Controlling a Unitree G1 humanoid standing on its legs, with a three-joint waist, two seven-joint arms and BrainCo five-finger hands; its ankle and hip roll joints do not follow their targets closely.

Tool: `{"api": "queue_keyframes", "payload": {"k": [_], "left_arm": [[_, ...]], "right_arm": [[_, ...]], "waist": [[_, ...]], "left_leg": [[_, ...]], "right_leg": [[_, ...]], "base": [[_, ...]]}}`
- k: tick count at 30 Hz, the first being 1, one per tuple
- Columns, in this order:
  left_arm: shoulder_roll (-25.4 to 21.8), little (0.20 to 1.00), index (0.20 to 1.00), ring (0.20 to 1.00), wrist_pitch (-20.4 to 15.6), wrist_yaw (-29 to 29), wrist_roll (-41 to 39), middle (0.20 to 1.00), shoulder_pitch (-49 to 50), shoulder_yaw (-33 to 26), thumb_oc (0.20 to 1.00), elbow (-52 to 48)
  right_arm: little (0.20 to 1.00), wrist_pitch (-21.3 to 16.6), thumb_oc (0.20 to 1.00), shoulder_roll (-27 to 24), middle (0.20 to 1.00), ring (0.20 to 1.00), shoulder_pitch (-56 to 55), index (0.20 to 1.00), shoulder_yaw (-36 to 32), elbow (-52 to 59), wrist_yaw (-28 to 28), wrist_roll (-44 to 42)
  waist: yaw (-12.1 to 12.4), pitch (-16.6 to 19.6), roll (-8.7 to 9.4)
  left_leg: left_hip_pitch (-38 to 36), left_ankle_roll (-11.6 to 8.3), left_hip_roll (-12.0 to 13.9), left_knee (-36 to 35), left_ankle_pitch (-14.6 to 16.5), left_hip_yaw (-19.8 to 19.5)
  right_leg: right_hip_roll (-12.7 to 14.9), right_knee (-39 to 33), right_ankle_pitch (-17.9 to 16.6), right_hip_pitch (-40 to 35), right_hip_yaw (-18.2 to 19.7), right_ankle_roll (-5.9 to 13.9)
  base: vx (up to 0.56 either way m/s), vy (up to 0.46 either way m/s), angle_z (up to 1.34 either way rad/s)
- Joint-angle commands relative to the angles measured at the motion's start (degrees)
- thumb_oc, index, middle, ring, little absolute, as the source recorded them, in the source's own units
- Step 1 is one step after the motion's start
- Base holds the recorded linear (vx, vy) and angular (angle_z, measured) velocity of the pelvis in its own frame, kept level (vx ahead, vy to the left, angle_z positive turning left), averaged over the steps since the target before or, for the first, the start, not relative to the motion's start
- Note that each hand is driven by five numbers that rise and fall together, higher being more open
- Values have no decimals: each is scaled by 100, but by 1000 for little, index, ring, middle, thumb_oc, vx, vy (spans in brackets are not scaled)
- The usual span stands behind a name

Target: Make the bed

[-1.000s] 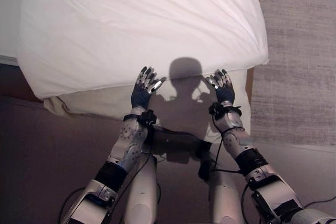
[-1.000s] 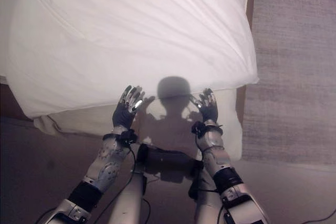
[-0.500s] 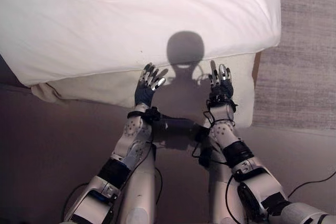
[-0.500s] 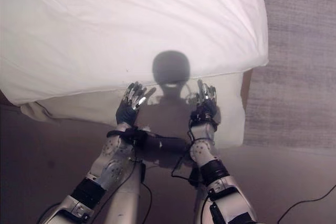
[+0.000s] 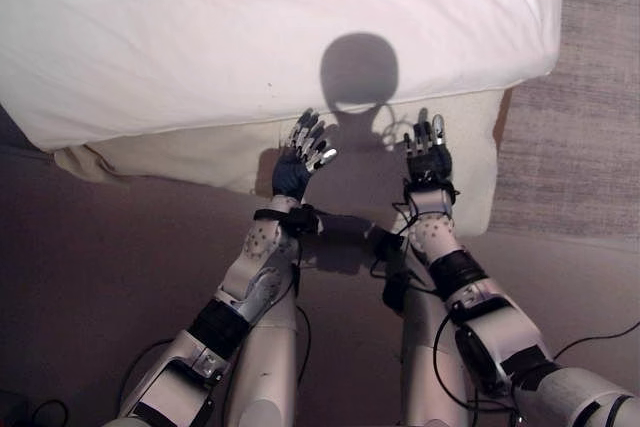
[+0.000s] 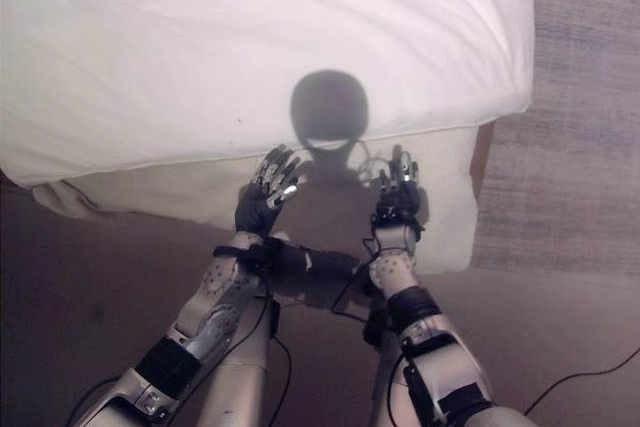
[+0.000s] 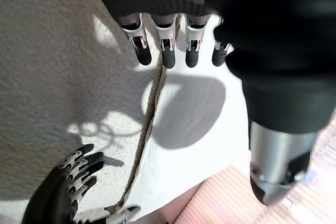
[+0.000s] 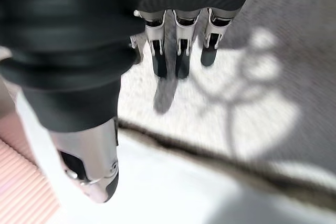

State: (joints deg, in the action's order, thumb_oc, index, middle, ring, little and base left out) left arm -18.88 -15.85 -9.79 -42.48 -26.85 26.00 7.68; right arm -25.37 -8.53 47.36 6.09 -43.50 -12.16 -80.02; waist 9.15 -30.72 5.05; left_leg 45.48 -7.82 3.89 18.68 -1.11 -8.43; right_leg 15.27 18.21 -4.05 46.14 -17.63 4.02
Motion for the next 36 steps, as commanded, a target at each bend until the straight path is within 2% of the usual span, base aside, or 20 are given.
{"api": "queue_keyframes", "payload": {"k": [1, 8, 14, 17, 27, 28, 29, 30, 31, 34, 36], "left_arm": [[-155, 1000, 1000, 1000, -300, 283, 92, 1000, 125, 186, 1000, -850], [-288, 1000, 1000, 1000, -316, 388, 143, 1000, -7, 355, 1000, -905], [-370, 1000, 1000, 1000, -283, 486, 143, 1000, -103, 514, 1000, -1030], [-386, 1000, 1000, 1000, -261, 516, 167, 1000, -112, 547, 1000, -1035], [-416, 1000, 1000, 1000, -256, 509, 141, 1000, -100, 582, 1000, -1079], [-399, 1000, 1000, 1000, -255, 480, 126, 1000, -99, 606, 1000, -1079], [-400, 1000, 1000, 1000, -255, 478, 127, 1000, -102, 605, 1000, -1078], [-394, 1000, 1000, 1000, -267, 470, 110, 1000, -111, 591, 1000, -1090], [-395, 1000, 1000, 1000, -272, 458, 89, 1000, -97, 579, 1000, -1092], [-377, 1000, 1000, 1000, -282, 417, -4, 1000, -73, 537, 1000, -1091], [-215, 1000, 1000, 1000, -328, 398, -362, 1000, -44, 500, 1000, -1014]], "right_arm": [[1000, -36, 1000, -822, 1000, 1000, 884, 1000, -172, 176, 467, -26], [1000, 231, 1000, -1531, 1000, 1000, 1727, 1000, -13, -739, 497, 13], [1000, 630, 1000, -2062, 1000, 1000, 2305, 1000, 79, -1845, 449, 105], [1000, 746, 1000, -2151, 1000, 1000, 2430, 1000, 117, -2002, 508, 109], [1000, 735, 1000, -2373, 1000, 1000, 2810, 1000, 219, -2277, 492, 49], [636, 638, 636, -2409, 636, 636, 2925, 636, 176, -2246, 407, 41], [598, 632, 598, -2407, 598, 598, 2927, 598, 178, -2242, 401, 40], [460, 538, 460, -2373, 460, 460, 2946, 460, 160, -2131, 387, -21], [200, 459, 200, -2335, 200, 200, 2962, 200, 165, -2012, 363, -26], [200, 297, 200, -2218, 200, 200, 2939, 200, 239, -1627, 284, 74], [200, 15, 200, -1918, 200, 200, 2857, 200, 378, -794, 196, 237]], "waist": [[233, 92, -297], [353, 92, -346], [471, 92, -464], [496, 92, -502], [466, 92, -513], [445, 92, -514], [444, 92, -513], [425, 92, -504], [399, 92, -481], [334, 92, -407], [197, 92, -249]], "left_leg": [[9, 329, -231, -164, 233, -128], [125, 322, -254, -204, 196, -209], [200, 325, -281, -263, 146, -269], [212, 328, -280, -290, 130, -295], [154, 309, -262, -448, 64, -326], [150, 311, -257, -461, 58, -321], [152, 311, -257, -464, 56, -322], [148, 312, -255, -471, 53, -321], [144, 310, -247, -476, 51, -312], [146, 304, -235, -472, 51, -299], [153, 302, -214, -454, 67, -277]], "right_leg": [[603, 132, -100, -47, 77, 760], [621, 318, 6, 116, 38, 768], [663, 511, 122, 271, 3, 781], [661, 593, 166, 317, -1, 775], [653, 668, 209, 405, 1, 791], [649, 666, 212, 410, 3, 793], [649, 667, 212, 414, 3, 793], [641, 672, 221, 422, 9, 794], [637, 668, 225, 421, 13, 790], [617, 658, 215, 426, 20, 781], [572, 599, 167, 425, 20, 772]], "base": [[29, -18, 6], [29, -27, 7], [25, -20, 6], [16, -12, 11], [3, -2, 1], [0, 0, 0], [0, 0, 0], [0, 0, 0], [0, 0, 0], [0, 0, 0], [0, 0, 0]]}}
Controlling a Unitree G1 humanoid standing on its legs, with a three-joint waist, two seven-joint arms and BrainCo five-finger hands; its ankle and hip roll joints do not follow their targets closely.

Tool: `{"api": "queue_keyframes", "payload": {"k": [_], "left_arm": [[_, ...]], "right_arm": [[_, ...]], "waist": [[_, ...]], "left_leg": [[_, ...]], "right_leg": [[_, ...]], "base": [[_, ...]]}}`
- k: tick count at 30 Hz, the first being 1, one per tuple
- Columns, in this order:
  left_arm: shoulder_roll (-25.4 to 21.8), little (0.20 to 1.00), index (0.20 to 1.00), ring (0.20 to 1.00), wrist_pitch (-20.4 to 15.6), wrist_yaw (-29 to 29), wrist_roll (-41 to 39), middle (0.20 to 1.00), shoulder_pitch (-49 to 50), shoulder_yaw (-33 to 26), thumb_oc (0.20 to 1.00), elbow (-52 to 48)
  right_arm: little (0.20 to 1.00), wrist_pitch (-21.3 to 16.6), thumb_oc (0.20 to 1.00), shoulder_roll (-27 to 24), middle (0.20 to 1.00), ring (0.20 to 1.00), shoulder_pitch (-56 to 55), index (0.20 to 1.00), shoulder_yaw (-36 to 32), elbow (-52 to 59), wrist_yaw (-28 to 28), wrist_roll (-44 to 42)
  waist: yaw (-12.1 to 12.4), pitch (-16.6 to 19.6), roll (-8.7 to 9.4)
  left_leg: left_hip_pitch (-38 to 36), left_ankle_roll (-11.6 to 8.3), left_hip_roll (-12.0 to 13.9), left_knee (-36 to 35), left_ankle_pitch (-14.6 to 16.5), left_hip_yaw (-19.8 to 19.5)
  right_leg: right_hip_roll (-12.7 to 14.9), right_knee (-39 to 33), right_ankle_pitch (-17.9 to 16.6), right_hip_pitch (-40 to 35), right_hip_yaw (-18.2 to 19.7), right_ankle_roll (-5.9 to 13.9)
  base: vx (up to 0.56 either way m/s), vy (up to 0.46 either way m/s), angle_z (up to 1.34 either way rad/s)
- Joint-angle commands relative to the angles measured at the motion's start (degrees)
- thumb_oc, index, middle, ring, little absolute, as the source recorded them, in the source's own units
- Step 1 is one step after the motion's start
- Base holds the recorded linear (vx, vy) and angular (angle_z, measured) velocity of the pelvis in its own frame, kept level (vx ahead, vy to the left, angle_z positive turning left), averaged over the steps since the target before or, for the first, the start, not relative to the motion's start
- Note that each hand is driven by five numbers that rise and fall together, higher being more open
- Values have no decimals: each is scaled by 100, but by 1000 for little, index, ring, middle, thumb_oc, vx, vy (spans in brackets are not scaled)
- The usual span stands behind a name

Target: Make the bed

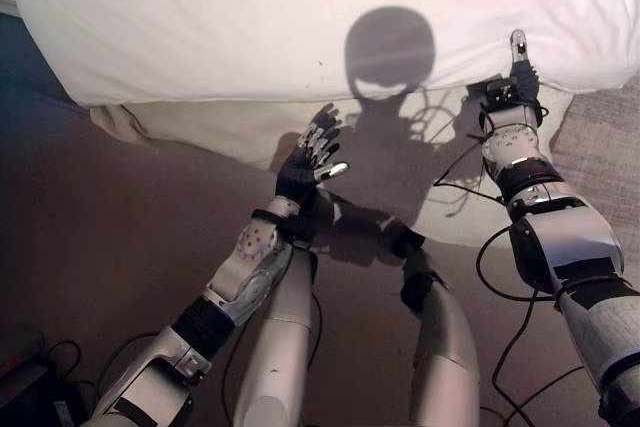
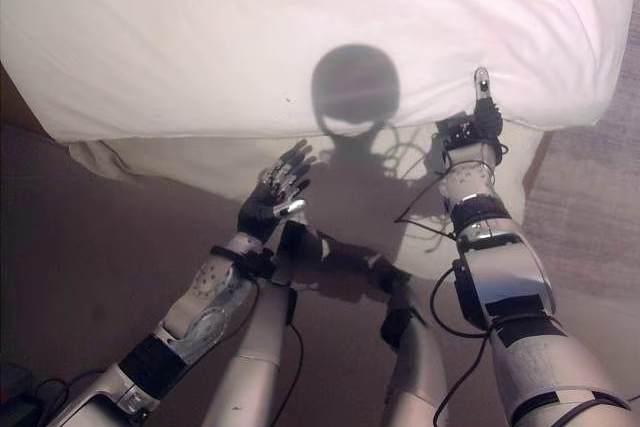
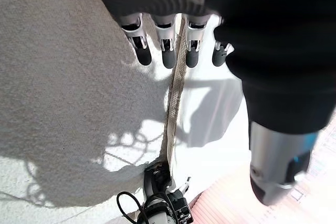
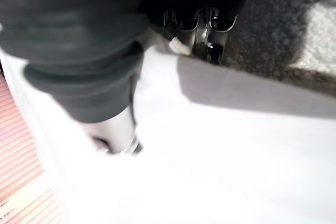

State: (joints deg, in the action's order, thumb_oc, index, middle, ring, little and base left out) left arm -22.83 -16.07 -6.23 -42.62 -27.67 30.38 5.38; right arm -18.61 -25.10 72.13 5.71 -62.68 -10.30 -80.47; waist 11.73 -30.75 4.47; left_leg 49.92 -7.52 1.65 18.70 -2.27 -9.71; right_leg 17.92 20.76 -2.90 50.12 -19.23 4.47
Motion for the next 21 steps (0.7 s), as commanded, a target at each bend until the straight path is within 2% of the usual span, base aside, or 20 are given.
{"api": "queue_keyframes", "payload": {"k": [1, 2, 3, 8, 10, 14, 15, 17, 21], "left_arm": [[269, 1000, 1000, 1000, -328, 26, -540, 1000, 6, 54, 1000, -720], [522, 1000, 1000, 1000, -342, 34, -1037, 1000, -119, 100, 1000, -544], [524, 1000, 1000, 1000, -351, 55, -1061, 1000, -130, 92, 1000, -515], [1038, 1000, 1000, 1000, -306, 100, -1827, 1000, -721, 547, 1000, -144], [1515, 1000, 1000, 1000, -292, 177, -2450, 1000, -1051, 662, 1000, 168], [2199, 1000, 1000, 1000, -470, 149, -3154, 1000, -1703, 572, 1000, 648], [2206, 1000, 1000, 1000, -473, 159, -3163, 1000, -1718, 563, 1000, 666], [2433, 1000, 1000, 1000, -545, 131, -3483, 1000, -1998, 414, 1000, 873], [2459, 1000, 1000, 1000, -686, 104, -3632, 1000, -2188, 227, 1000, 978]], "right_arm": [[200, -776, 200, -110, 200, 200, 299, 200, 465, 1431, -42, 367], [200, -948, 200, 178, 200, 200, 113, 200, 611, 2133, -155, 590], [200, -959, 200, 196, 200, 200, 79, 200, 615, 2196, -209, 634], [200, -1196, 200, 653, 200, 200, -107, 200, 780, 3025, -399, 943], [200, -1239, 200, 911, 200, 200, -147, 200, 913, 3227, -495, 1103], [200, -1290, 200, 1274, 200, 200, -392, 200, 1120, 3634, -512, 1209], [200, -1291, 200, 1274, 200, 200, -394, 200, 1128, 3643, -522, 1219], [200, -1267, 200, 1399, 200, 200, -494, 200, 1210, 3767, -467, 1215], [200, -1262, 200, 1474, 200, 200, -547, 200, 1289, 3823, -362, 1123]], "waist": [[-110, 96, -128], [-261, 96, 48], [-268, 96, 53], [-553, 96, 376], [-698, 96, 532], [-931, 96, 760], [-935, 96, 757], [-1058, 96, 866], [-1111, 96, 905]], "left_leg": [[-298, 269, 17, -454, 188, -140], [-294, 267, 38, -435, 192, -133], [-296, 268, 36, -434, 191, -127], [-255, 262, 60, -305, 232, -143], [-247, 256, 87, -281, 233, -131], [-202, 236, 126, -205, 243, -110], [-199, 236, 126, -202, 244, -108], [-205, 222, 179, -171, 261, -92], [-218, 207, 220, -154, 276, -60]], "right_leg": [[293, 325, 38, 22, 176, 727], [251, 287, 5, 27, 191, 715], [254, 289, 6, 28, 198, 715], [191, 253, -40, 4, 205, 701], [149, 219, -74, 7, 237, 697], [81, 191, -103, 46, 279, 688], [81, 193, -103, 50, 282, 688], [29, 175, -116, 50, 312, 693], [-12, 153, -128, 59, 328, 686]], "base": [[-22, -14, -5], [-19, -16, -5], [0, 0, 0], [-14, -2, -3], [-33, 4, -6], [-28, -3, -8], [-26, 10, -12], [-19, -2, -15], [-9, -2, -9]]}}
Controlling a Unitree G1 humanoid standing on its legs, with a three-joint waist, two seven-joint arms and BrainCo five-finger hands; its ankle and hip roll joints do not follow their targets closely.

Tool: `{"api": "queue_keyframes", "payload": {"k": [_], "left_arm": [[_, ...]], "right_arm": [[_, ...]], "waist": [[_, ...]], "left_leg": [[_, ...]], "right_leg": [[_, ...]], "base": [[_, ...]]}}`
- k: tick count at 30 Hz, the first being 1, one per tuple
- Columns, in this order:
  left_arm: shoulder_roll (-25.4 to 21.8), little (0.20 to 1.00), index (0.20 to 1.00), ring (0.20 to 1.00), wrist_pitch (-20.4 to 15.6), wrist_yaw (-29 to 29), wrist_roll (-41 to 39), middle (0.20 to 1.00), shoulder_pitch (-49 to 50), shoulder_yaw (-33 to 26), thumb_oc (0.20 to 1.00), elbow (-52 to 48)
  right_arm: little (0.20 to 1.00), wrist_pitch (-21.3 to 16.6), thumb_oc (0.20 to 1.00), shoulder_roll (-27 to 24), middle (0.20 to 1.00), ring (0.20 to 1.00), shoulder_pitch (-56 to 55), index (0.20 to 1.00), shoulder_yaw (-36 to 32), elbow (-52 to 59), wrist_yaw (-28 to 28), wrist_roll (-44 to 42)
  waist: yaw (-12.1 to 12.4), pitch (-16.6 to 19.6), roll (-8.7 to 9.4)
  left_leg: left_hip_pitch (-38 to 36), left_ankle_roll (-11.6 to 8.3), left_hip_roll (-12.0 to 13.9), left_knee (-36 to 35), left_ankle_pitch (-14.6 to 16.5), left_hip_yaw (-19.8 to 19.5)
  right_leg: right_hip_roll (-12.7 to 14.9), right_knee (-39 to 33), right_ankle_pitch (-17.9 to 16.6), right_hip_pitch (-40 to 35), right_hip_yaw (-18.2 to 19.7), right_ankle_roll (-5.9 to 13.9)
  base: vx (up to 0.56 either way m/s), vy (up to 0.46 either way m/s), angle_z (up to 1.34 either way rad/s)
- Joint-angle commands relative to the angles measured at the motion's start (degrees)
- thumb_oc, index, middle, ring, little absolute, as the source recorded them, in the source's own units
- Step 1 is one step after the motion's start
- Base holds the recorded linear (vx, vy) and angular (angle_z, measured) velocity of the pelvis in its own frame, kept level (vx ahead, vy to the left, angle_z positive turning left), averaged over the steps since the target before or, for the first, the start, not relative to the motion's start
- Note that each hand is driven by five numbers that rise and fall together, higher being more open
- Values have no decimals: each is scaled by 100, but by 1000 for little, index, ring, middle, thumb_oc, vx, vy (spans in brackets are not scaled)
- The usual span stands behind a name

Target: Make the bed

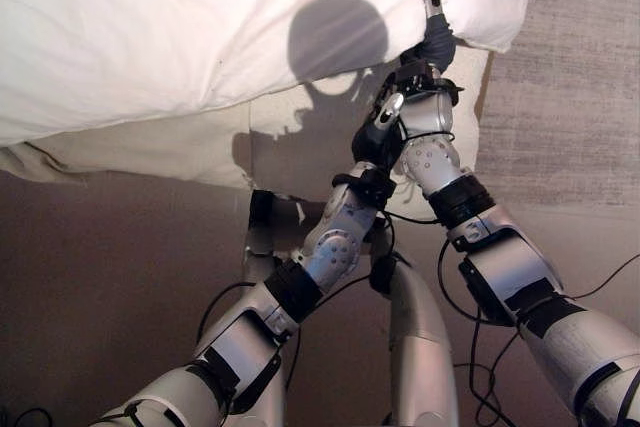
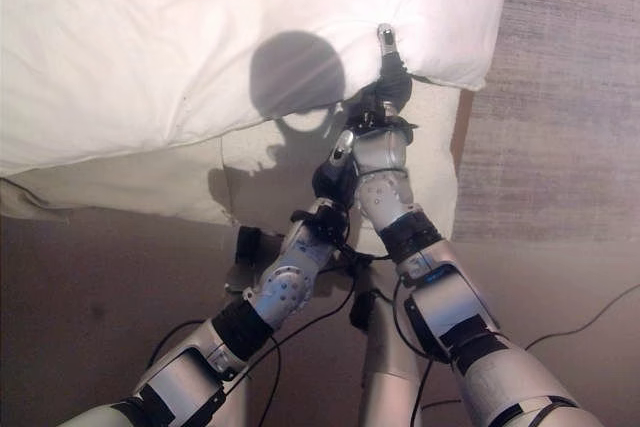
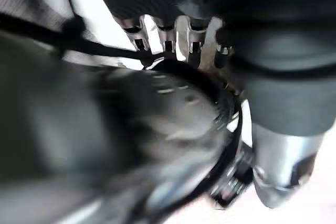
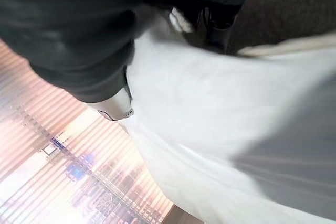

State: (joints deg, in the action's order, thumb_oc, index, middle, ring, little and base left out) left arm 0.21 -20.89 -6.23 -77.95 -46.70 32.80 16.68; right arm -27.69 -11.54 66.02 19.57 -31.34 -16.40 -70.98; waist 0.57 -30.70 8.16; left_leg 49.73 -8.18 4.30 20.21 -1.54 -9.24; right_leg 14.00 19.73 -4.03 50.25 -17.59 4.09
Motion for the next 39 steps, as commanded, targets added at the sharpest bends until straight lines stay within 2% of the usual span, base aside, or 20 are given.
{"api": "queue_keyframes", "payload": {"k": [1, 10, 11, 12, 13, 14, 15, 16, 17, 18, 19, 20, 21, 22, 23, 26, 29, 32, 39], "left_arm": [[140, 1000, 1000, 1000, -270, 87, -150, 1000, -308, -117, 1000, -173], [-42, 1000, 1000, 1000, -729, -129, -134, 1000, -406, -727, 1000, -482], [-94, 1000, 1000, 1000, -785, -155, -82, 1000, -383, -809, 1000, -561], [-105, 1000, 1000, 1000, -815, -151, -82, 1000, -323, -854, 1000, -673], [-135, 1000, 1000, 1000, -857, -167, -47, 1000, -255, -916, 1000, -785], [-162, 1000, 1000, 1000, -904, -162, -48, 1000, -167, -998, 1000, -854], [-165, 1000, 1000, 1000, -947, -176, -56, 1000, -97, -1046, 1000, -961], [-175, 1000, 1000, 1000, -984, -174, -58, 1000, -40, -1095, 1000, -1038], [-202, 1000, 1000, 1000, -1021, -194, -59, 1000, 12, -1141, 1000, -1091], [-216, 1000, 1000, 1000, -1066, -182, -74, 1000, 50, -1218, 1000, -1153], [-234, 1000, 1000, 1000, -1099, -199, -88, 1000, 98, -1263, 1000, -1205], [-268, 1000, 1000, 1000, -1128, -218, -57, 1000, 117, -1299, 1000, -1260], [-283, 1000, 1000, 1000, -1148, -203, -59, 1000, 162, -1327, 1000, -1342], [-296, 1000, 1000, 1000, -1166, -207, -45, 1000, 200, -1339, 1000, -1420], [-297, 1000, 1000, 1000, -1168, -216, -42, 1000, 204, -1341, 1000, -1423], [-358, 1000, 1000, 1000, -1042, -102, -33, 1000, 534, -1231, 1000, -1596], [-392, 1000, 1000, 1000, -1066, -77, -53, 1000, 596, -1327, 1000, -1577], [-430, 1000, 1000, 1000, -1218, -110, -136, 1000, 638, -1589, 1000, -1552], [-828, 1000, 1000, 1000, -1567, -444, 10, 1000, 685, -2355, 1000, -1388]], "right_arm": [[200, -370, 200, 105, 200, 200, 40, 200, -88, 713, 256, 144], [200, -319, 200, -47, 200, 200, -50, 200, -215, 665, 242, 72], [200, -329, 200, -73, 200, 200, -61, 200, -251, 653, 229, 74], [200, -334, 200, -74, 200, 200, -78, 200, -289, 655, 219, 73], [200, -328, 200, -72, 200, 200, -116, 200, -328, 665, 222, 57], [200, -337, 200, -94, 200, 200, -152, 200, -357, 680, 210, 80], [200, -332, 200, -110, 200, 200, -181, 200, -383, 693, 184, 99], [200, -344, 200, -116, 200, 200, -223, 200, -418, 714, 177, 101], [200, -339, 200, -122, 200, 200, -257, 200, -424, 725, 171, 112], [200, -337, 200, -135, 200, 200, -291, 200, -452, 733, 165, 124], [200, -332, 200, -139, 200, 200, -332, 200, -469, 749, 164, 123], [200, -344, 200, -138, 200, 200, -365, 200, -502, 767, 158, 129], [200, -354, 200, -142, 200, 200, -407, 200, -520, 785, 159, 138], [200, -359, 200, -146, 200, 200, -440, 200, -548, 807, 146, 155], [200, -354, 200, -142, 200, 200, -441, 200, -547, 807, 141, 159], [200, -382, 200, -111, 200, 200, -540, 200, -646, 799, 88, 208], [200, -380, 200, -99, 200, 200, -577, 200, -668, 816, 91, 189], [200, -384, 200, -144, 200, 200, -699, 200, -712, 912, 133, 191], [200, -380, 200, -243, 200, 200, -1086, 200, -899, 1061, 162, 242]], "waist": [[-12, 90, 537], [21, 90, 549], [35, 90, 568], [52, 90, 562], [82, 90, 541], [102, 90, 555], [132, 90, 539], [146, 90, 553], [170, 90, 541], [188, 90, 558], [213, 90, 544], [226, 90, 543], [243, 90, 557], [261, 90, 550], [267, 90, 535], [361, 90, 498], [386, 90, 501], [380, 90, 517], [415, 90, 423]], "left_leg": [[-176, 263, -37, -277, 206, -101], [-142, 220, 0, -333, 163, -120], [-29, 231, -50, -341, 1, -109], [-26, 236, -53, -351, 1, -112], [-119, 227, -25, -345, 149, -138], [-16, 236, -66, -361, -4, -130], [-122, 223, -33, -381, 133, -152], [-19, 235, -69, -392, -13, -142], [-121, 223, -40, -401, 127, -169], [-17, 227, -76, -412, -21, -160], [-121, 217, -44, -417, 116, -190], [-111, 215, -46, -417, 113, -204], [-4, 226, -87, -423, -31, -201], [7, 226, -93, -418, -33, -217], [-96, 216, -58, -418, 108, -236], [-68, 232, -76, -407, 108, -287], [-83, 235, -65, -375, 147, -283], [-71, 234, -75, -347, 159, -294], [-47, 212, -98, -339, 130, -329]], "right_leg": [[374, 266, -15, 64, 163, 725], [334, 275, -25, 103, 119, 741], [376, 208, -189, 174, 48, 663], [377, 205, -187, 170, 36, 664], [343, 264, -36, 93, 74, 737], [375, 207, -180, 162, 10, 660], [340, 254, -36, 76, 42, 736], [374, 201, -179, 150, -19, 661], [340, 255, -33, 71, 20, 739], [375, 197, -174, 140, -43, 667], [341, 249, -33, 56, -1, 741], [340, 254, -31, 56, -10, 742], [373, 201, -168, 122, -76, 666], [370, 201, -166, 113, -89, 665], [335, 252, -26, 37, -37, 741], [324, 252, -12, 18, -81, 738], [321, 280, 24, -4, -89, 737], [311, 289, 35, -18, -87, 734], [322, 405, 129, -25, -75, 730]], "base": [[-8, 0, -5], [-8, 0, 0], [-74, 1, 1], [0, 0, 0], [0, 0, 0], [71, -32, -1], [-65, 2, -1], [74, -31, -2], [-63, 4, -2], [73, -35, -1], [0, 0, 0], [0, 0, 0], [-72, 9, 2], [0, 0, 0], [63, -25, 2], [23, -9, 0], [2, 5, 1], [0, 0, 0], [0, 0, 0]]}}
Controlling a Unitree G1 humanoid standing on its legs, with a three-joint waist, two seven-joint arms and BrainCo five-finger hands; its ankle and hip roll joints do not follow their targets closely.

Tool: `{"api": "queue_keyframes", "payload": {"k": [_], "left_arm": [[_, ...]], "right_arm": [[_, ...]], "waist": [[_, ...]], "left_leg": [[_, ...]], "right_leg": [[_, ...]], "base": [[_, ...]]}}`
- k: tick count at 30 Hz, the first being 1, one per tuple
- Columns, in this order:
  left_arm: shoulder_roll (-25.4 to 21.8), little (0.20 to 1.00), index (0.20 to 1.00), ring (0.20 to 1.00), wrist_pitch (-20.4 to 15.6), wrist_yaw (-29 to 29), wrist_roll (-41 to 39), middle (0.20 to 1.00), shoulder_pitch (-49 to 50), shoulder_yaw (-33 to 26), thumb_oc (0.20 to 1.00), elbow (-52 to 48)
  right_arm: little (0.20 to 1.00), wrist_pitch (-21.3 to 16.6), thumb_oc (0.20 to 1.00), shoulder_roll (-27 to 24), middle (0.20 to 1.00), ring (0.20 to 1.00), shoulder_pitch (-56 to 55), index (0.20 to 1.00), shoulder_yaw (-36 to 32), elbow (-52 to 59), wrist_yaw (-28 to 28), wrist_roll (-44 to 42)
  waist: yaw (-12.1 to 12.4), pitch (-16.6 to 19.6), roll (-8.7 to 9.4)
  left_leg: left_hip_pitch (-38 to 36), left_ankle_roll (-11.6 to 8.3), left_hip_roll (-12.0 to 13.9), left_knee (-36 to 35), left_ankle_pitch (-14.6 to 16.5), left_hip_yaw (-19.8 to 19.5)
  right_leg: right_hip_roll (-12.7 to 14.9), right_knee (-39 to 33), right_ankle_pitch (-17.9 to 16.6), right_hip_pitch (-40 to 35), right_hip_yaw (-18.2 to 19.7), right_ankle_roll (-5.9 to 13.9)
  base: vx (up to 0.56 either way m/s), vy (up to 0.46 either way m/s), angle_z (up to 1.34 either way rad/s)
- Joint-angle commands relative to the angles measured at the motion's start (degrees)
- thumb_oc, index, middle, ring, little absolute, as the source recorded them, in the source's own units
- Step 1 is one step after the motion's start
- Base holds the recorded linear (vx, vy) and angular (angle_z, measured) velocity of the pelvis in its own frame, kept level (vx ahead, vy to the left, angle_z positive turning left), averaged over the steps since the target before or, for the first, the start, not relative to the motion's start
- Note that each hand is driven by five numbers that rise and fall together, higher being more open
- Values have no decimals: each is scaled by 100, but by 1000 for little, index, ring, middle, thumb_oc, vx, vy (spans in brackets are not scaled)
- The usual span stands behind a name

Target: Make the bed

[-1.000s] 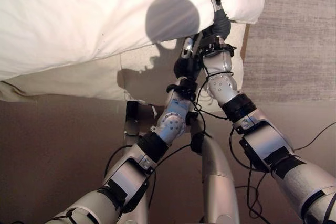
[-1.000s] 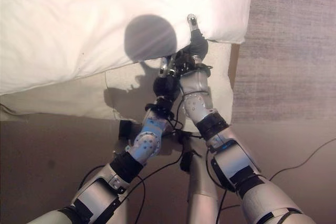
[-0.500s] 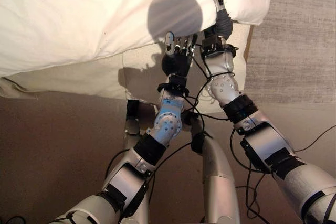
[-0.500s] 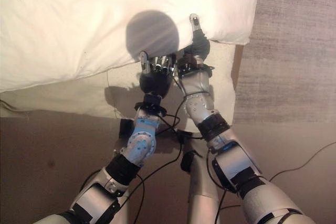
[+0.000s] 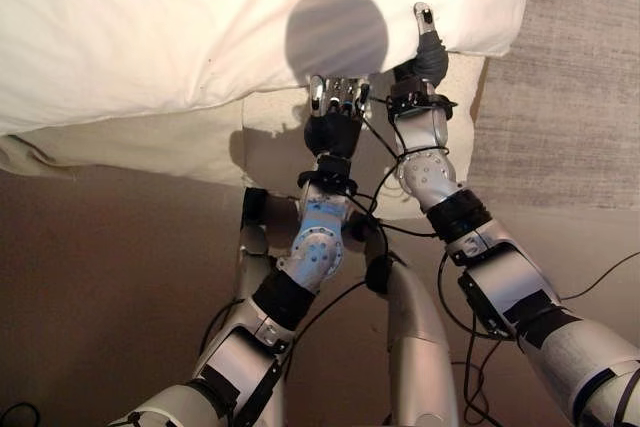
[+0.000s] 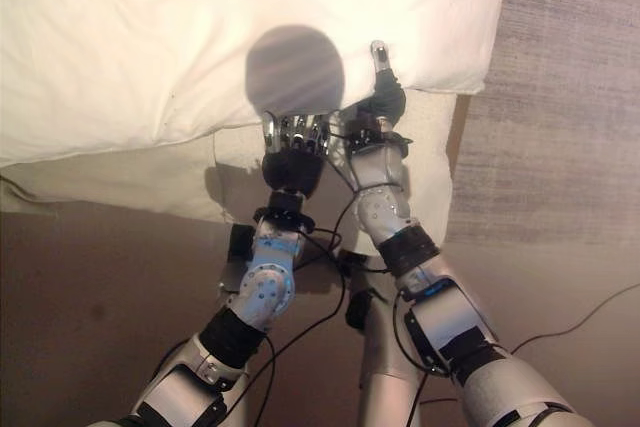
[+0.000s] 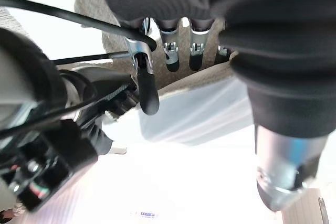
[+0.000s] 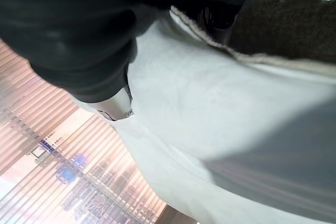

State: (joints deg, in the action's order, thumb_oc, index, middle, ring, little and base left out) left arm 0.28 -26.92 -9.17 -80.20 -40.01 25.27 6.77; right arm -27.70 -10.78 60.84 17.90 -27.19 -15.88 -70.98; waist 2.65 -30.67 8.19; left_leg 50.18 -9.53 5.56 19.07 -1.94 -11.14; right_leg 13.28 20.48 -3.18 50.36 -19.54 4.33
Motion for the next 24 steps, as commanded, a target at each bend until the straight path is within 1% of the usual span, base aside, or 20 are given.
{"api": "queue_keyframes", "payload": {"k": [1, 4, 5, 6, 7, 11, 14, 22, 24], "left_arm": [[-900, 1000, 1000, 1000, -1018, -225, 267, 1000, -8, -1728, 1000, -308], [-1180, 1000, 1000, 1000, -1092, -434, 351, 1000, -199, -2022, 1000, 60], [-1186, 1000, 1000, 1000, -1089, -437, 351, 1000, -217, -2029, 1000, 77], [-1406, 1000, 1000, 1000, -1087, -559, 409, 1000, -448, -2083, 1000, 351], [-1413, 1000, 1000, 1000, -1087, -564, 410, 1000, -473, -2087, 1000, 373], [-1761, 1000, 1000, 1000, -1053, -680, 435, 1000, -746, -2213, 1000, 790], [-1920, 1000, 1000, 1000, -1036, -689, 410, 1000, -877, -2273, 1000, 1042], [-2260, 1000, 1000, 1000, -907, -694, 538, 1000, -869, -2371, 1000, 1329], [-2367, 1000, 1000, 1000, -893, -788, 636, 1000, -907, -2333, 1000, 1484]], "right_arm": [[200, -358, 200, -325, 200, 200, -616, 200, -748, 668, 125, 251], [200, -267, 200, -376, 200, 200, -706, 200, -734, 667, 157, 303], [200, -266, 200, -373, 200, 200, -701, 200, -731, 668, 156, 304], [200, -220, 200, -418, 200, 200, -710, 200, -691, 639, 180, 319], [200, -219, 200, -417, 200, 200, -700, 200, -691, 637, 181, 318], [200, -177, 200, -437, 200, 200, -693, 200, -691, 589, 227, 285], [200, -160, 200, -426, 200, 200, -669, 200, -675, 576, 268, 276], [200, -99, 200, -566, 200, 200, -823, 200, -694, 707, 370, 338], [200, -57, 200, -588, 200, 200, -865, 200, -676, 692, 380, 369]], "waist": [[211, 88, 406], [200, 88, 385], [195, 88, 387], [178, 88, 361], [172, 88, 362], [126, 88, 331], [106, 88, 329], [94, 88, 259], [88, 88, 239]], "left_leg": [[-78, 345, -225, -210, 167, -134], [-52, 328, -223, -224, 146, -137], [-49, 327, -223, -224, 146, -137], [-45, 323, -227, -235, 126, -153], [-37, 322, -229, -235, 125, -156], [5, 330, -235, -188, 110, -172], [40, 341, -242, -142, 122, -189], [58, 361, -297, -80, 123, -201], [66, 369, -308, -45, 129, -201]], "right_leg": [[399, 344, 46, -32, 118, 708], [383, 325, 65, -44, 140, 714], [382, 324, 65, -42, 140, 713], [382, 337, 77, -45, 158, 708], [384, 339, 79, -39, 156, 708], [382, 385, 87, -19, 180, 708], [369, 407, 90, 3, 192, 724], [377, 474, 123, -2, 244, 710], [385, 495, 113, 3, 255, 706]], "base": [[0, 0, 0], [-1, 10, 0], [0, 0, 0], [0, 0, 0], [1, 24, 3], [5, 24, 2], [12, 26, 4], [3, 30, 4], [-11, 31, 4]]}}
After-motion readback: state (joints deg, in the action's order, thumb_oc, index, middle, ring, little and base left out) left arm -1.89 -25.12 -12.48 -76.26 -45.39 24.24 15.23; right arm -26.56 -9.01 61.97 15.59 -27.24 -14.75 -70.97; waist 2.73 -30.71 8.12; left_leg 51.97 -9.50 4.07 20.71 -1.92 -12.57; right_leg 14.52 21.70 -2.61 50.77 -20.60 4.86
